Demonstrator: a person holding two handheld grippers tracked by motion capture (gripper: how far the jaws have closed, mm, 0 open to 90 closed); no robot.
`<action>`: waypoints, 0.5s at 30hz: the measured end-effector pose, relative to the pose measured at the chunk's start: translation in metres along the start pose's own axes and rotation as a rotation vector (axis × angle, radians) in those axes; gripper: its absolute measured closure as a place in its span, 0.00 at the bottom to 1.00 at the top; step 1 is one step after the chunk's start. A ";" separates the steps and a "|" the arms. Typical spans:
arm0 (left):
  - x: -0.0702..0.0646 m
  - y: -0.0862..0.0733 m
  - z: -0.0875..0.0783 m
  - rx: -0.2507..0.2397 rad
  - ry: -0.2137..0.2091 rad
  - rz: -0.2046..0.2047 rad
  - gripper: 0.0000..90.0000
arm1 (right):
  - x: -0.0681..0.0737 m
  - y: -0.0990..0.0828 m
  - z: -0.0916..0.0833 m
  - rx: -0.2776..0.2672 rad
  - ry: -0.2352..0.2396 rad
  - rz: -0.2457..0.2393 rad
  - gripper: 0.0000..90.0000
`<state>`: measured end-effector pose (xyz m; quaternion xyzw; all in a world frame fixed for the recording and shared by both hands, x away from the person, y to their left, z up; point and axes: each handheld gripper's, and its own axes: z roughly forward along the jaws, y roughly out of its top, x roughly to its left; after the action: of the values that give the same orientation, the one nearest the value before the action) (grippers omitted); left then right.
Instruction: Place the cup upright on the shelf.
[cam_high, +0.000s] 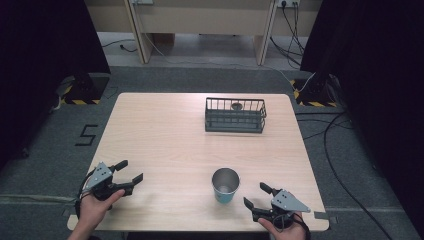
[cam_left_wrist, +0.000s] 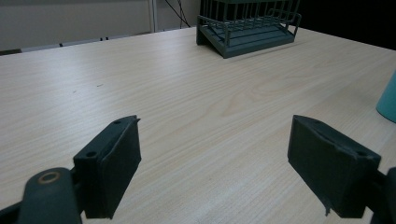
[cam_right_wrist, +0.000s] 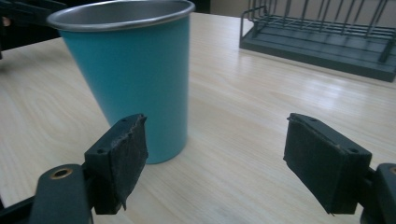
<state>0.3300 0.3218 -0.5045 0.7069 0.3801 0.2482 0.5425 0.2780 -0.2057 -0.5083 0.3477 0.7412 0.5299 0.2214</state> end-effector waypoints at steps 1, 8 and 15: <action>0.000 0.000 0.000 0.000 0.000 0.000 0.18 | 0.001 0.000 0.000 0.001 0.005 -0.002 0.24; -0.001 0.001 0.000 -0.001 -0.001 0.005 0.18 | 0.007 0.003 0.003 0.008 0.046 -0.019 0.24; 0.000 0.000 -0.001 0.000 0.004 -0.004 0.18 | 0.014 0.009 0.011 0.009 0.078 -0.041 0.24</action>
<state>0.3297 0.3222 -0.5044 0.7056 0.3825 0.2484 0.5423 0.2790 -0.1864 -0.5032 0.3126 0.7587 0.5348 0.2016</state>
